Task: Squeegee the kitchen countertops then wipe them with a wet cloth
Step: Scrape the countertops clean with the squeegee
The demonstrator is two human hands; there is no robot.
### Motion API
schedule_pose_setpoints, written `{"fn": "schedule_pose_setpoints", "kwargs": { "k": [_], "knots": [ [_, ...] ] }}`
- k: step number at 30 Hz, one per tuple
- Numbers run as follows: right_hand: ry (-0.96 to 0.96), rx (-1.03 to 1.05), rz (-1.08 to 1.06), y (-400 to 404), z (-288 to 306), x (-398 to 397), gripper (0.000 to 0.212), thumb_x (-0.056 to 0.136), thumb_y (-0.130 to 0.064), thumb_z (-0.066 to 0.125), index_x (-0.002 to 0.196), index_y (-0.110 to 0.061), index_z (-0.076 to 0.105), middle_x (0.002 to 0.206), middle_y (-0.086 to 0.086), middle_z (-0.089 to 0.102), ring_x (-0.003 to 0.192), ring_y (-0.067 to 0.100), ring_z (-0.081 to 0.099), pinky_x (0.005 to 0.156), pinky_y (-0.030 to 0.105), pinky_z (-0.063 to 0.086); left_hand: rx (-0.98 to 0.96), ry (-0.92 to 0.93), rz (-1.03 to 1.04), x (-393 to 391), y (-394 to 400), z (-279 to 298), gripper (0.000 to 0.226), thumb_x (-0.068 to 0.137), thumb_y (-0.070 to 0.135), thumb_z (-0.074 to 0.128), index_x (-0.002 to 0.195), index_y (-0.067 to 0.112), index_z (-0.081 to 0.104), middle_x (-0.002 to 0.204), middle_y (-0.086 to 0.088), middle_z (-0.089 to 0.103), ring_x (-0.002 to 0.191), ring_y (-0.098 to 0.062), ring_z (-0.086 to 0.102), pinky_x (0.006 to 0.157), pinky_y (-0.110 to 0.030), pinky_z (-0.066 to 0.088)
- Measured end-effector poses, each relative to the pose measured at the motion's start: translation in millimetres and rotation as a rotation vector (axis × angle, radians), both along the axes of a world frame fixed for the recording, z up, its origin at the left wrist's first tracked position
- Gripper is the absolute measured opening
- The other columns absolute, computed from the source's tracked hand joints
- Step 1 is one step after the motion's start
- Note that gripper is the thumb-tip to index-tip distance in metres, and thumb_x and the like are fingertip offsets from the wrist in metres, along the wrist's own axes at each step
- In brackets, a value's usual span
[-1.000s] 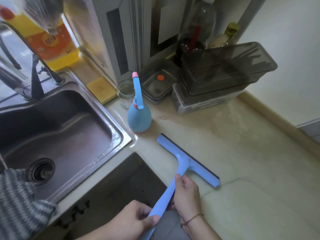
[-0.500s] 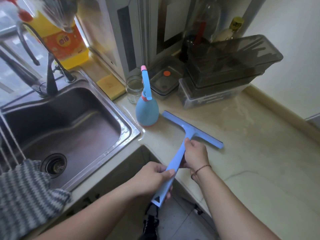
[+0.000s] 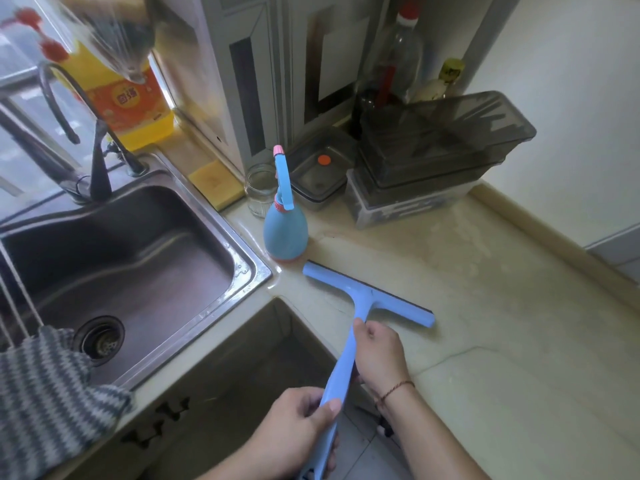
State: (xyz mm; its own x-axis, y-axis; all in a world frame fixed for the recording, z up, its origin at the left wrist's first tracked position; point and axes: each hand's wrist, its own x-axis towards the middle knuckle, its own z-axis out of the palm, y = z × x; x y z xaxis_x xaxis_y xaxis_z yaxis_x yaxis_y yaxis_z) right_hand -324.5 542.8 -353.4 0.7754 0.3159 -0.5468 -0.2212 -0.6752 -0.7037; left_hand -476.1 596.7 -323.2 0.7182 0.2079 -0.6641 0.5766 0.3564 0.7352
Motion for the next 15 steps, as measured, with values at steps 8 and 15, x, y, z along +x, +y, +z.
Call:
{"fn": "schedule_pose_setpoints", "kwargs": {
  "k": [8, 15],
  "knots": [
    [0.142, 0.114, -0.157, 24, 11, 27, 0.032, 0.101, -0.026, 0.042, 0.082, -0.003, 0.055, 0.072, 0.018, 0.065, 0.051, 0.028, 0.064, 0.042, 0.029, 0.049, 0.110, 0.029, -0.142, 34, 53, 7, 0.026, 0.100, 0.021, 0.048, 0.078, 0.009, 0.052, 0.062, -0.004, 0.058, 0.046, -0.016, 0.056, 0.044, -0.019, 0.042],
    [0.121, 0.063, -0.239, 16, -3, -13, 0.033, 0.098, -0.029, 0.047, 0.075, -0.007, 0.057, 0.076, 0.019, 0.066, 0.051, 0.030, 0.065, 0.040, 0.033, 0.052, -0.027, 0.062, -0.176, 1, 47, -2, 0.029, 0.095, 0.025, 0.054, 0.074, 0.005, 0.057, 0.065, -0.017, 0.059, 0.048, -0.023, 0.060, 0.050, -0.027, 0.049]
  ]
}}
